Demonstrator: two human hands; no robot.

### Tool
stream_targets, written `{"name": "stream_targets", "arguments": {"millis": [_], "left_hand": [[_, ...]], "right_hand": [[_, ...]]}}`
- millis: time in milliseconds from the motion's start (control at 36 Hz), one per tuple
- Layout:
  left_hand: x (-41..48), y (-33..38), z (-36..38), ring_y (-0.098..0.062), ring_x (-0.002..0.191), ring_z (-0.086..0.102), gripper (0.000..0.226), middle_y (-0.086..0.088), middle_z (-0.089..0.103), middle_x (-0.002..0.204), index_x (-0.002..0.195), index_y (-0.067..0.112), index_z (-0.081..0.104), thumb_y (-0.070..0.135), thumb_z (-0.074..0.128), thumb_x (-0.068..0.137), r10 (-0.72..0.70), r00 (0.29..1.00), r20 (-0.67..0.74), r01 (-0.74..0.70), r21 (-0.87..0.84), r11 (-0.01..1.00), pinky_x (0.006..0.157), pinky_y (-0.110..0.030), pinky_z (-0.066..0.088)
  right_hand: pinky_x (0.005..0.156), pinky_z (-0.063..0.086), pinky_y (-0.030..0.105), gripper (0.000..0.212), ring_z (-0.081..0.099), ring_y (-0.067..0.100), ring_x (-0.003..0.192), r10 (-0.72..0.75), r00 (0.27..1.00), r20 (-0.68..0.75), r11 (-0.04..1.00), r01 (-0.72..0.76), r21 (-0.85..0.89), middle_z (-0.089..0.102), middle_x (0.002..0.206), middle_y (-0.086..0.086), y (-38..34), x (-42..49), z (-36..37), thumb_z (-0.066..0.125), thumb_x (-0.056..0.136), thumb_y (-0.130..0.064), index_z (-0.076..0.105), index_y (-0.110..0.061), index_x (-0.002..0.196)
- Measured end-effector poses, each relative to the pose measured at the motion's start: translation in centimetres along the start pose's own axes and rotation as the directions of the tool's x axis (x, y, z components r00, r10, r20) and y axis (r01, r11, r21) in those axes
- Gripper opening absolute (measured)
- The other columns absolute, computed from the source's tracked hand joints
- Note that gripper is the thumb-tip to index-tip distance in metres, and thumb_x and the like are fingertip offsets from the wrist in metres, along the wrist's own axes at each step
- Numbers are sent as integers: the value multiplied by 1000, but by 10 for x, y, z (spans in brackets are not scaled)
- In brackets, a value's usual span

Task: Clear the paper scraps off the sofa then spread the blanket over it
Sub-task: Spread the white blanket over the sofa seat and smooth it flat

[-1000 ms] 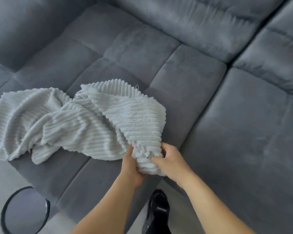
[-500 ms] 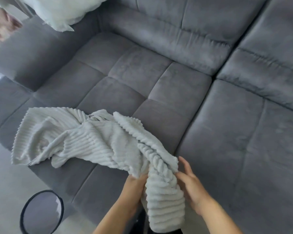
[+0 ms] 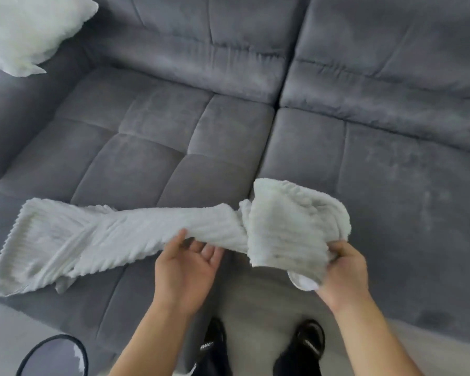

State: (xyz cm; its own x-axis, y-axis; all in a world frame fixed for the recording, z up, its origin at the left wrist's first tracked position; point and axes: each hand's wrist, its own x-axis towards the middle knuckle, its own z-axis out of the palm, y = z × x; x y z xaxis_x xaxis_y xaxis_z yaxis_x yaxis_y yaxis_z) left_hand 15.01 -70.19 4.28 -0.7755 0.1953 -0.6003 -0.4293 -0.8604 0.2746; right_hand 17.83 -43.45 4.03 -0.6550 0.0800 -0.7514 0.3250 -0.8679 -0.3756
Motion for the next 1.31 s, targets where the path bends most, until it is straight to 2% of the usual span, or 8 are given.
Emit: {"name": "stream_targets", "arguments": {"millis": [167,445,583,750,972,1111,1195,1306], "left_hand": [[32,-69,60,-16,71,62,17,3,62,81,74,20,67,25,82,81,-90,995,-33,93,76,993,77,-29,55],[117,-191,151,-18,90,69,26,-1,73,113,109,19,73,33,73,87,-259,966,23,224,430,875,74,-30,54],[162,-262,127,-22,71,68,13,-7,68,82,103,10,68,15,65,91,-6,909,-418,344,741,576,58,-31,45],[161,-304,58,-26,66,54,7,-13,58,70,82,3,59,9,61,83,187,791,-583,539,807,240,57,-33,40],[205,-310,104,-11,57,53,23,11,57,64,73,22,54,32,69,88,420,896,146,35,919,-393,53,-32,47],[280,-305,120,-25,154,14,96,-2,12,165,155,35,18,53,74,80,-26,977,212,-139,539,-831,119,-53,25],[309,-300,103,-24,156,-14,124,-1,-15,168,155,39,-21,65,71,75,-153,988,-28,-130,387,-913,121,-64,3],[325,-295,75,-31,153,0,122,-7,-7,166,156,37,-9,76,62,65,-234,963,-131,-188,293,-938,119,-61,13]], "right_hand": [[103,50,46,56,57,34,132,-146,988,45,973,136,185,59,143,14,-84,1,-44,45,88,-7,60,-11,141],[113,39,43,54,53,30,137,-249,964,87,912,204,355,54,149,9,-233,26,-139,46,95,-13,50,-15,149],[61,47,21,31,66,15,75,-11,832,-554,996,55,64,68,101,4,-237,58,-209,54,91,-12,65,-13,120],[56,43,24,16,61,16,65,40,827,-560,999,-38,16,66,83,6,-250,71,-241,58,90,-8,65,-9,104],[59,50,25,8,60,18,68,-171,741,-649,964,-11,-266,65,84,8,-286,123,-244,63,90,-8,66,-2,93],[82,51,36,22,62,19,94,-577,740,-346,486,-29,-874,66,100,-6,-304,160,-221,56,86,-17,66,-20,105],[82,46,35,37,56,24,103,-615,782,-103,95,-56,-994,62,111,1,-308,192,-208,59,85,-26,60,-25,122],[106,38,55,83,29,38,142,-544,839,10,-350,-216,-912,34,156,6,-316,253,-192,66,83,-57,25,-38,153]]}}
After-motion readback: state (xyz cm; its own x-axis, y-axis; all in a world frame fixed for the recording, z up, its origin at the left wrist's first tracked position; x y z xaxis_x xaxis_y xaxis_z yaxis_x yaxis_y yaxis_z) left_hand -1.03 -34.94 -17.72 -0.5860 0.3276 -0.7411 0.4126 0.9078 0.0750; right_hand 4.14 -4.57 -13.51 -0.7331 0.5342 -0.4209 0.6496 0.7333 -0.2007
